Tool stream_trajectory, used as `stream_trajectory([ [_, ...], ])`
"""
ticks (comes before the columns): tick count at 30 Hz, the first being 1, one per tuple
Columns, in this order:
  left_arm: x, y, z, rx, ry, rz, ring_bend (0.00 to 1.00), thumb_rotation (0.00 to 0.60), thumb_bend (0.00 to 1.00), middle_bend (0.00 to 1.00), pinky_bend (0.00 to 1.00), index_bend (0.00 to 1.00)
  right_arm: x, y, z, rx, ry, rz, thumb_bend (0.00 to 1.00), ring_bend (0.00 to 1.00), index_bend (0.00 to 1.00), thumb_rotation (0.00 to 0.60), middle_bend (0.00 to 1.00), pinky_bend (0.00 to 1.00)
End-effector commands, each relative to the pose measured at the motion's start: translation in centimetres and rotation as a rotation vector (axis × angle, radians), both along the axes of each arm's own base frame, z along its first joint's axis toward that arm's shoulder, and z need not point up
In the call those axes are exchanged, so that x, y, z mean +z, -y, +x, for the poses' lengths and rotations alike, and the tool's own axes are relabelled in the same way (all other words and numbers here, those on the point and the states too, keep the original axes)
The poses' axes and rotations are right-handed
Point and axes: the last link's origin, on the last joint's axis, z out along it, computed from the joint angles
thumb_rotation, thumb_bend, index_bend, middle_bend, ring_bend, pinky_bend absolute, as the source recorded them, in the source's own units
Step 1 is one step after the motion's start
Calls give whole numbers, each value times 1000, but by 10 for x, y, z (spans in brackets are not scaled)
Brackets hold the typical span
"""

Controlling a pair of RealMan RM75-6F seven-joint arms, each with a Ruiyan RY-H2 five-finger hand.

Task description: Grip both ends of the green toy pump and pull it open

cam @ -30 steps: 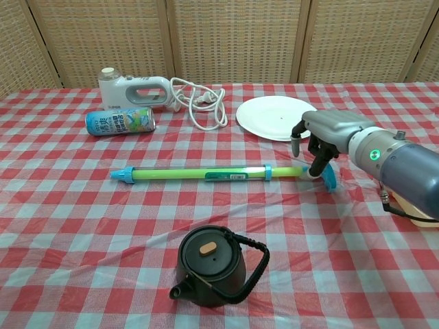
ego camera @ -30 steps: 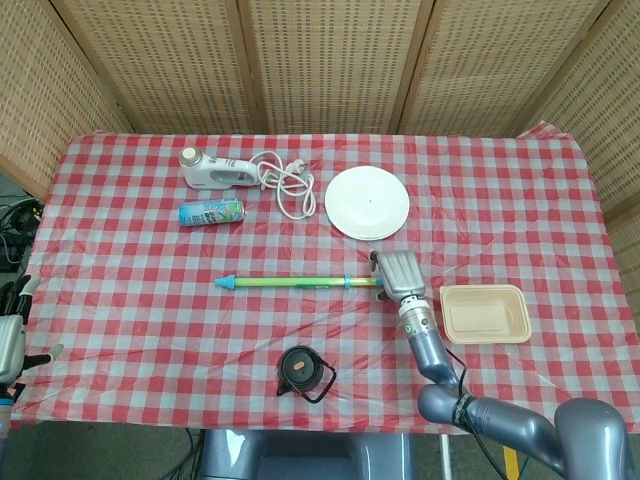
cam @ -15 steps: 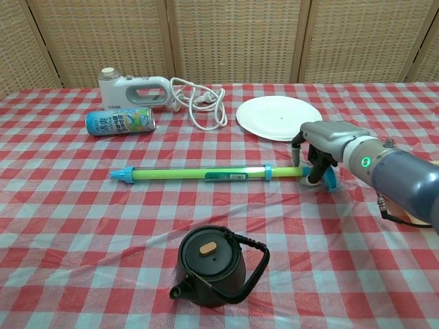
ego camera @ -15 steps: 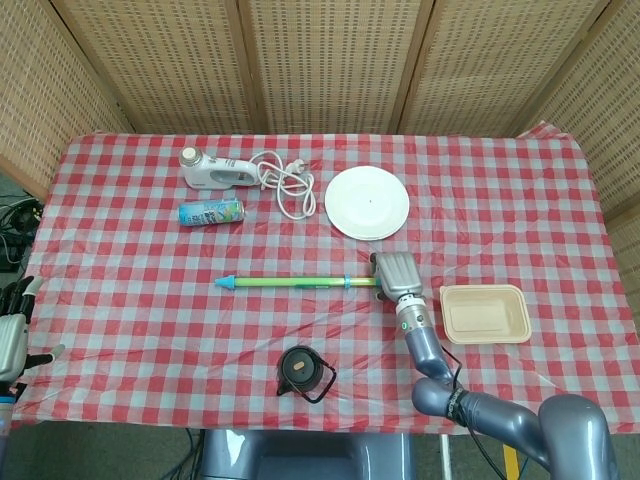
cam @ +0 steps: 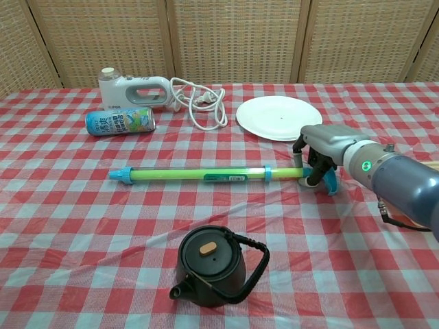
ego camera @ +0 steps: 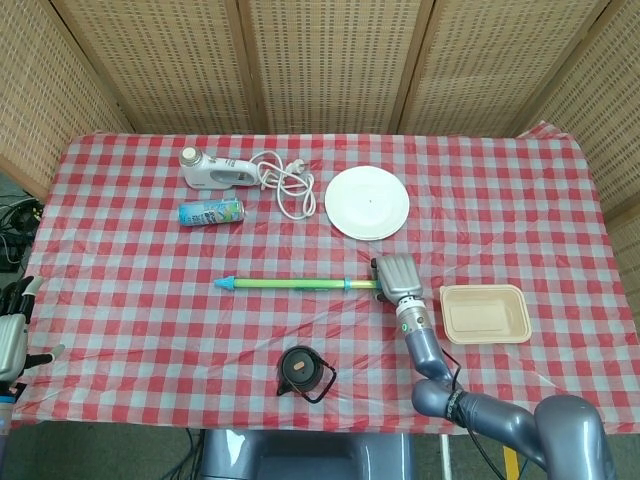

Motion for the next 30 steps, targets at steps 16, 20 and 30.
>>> stream_trajectory([
  [16, 3, -11, 13, -22, 5, 5, 0, 600, 77, 0, 0, 0, 39, 1, 14, 38, 76, -29, 519, 1000, 805, 600, 1000, 662],
  [20, 13, -25, 28, -56, -1, 23, 0, 600, 85, 0, 0, 0, 48, 3, 24, 50, 78, -34, 518, 1000, 806, 600, 1000, 662],
  [30, 28, -82, 68, -121, 23, 21, 355, 600, 145, 386, 288, 152, 65, 13, 52, 73, 69, -50, 518, 1000, 808, 600, 1000, 662],
])
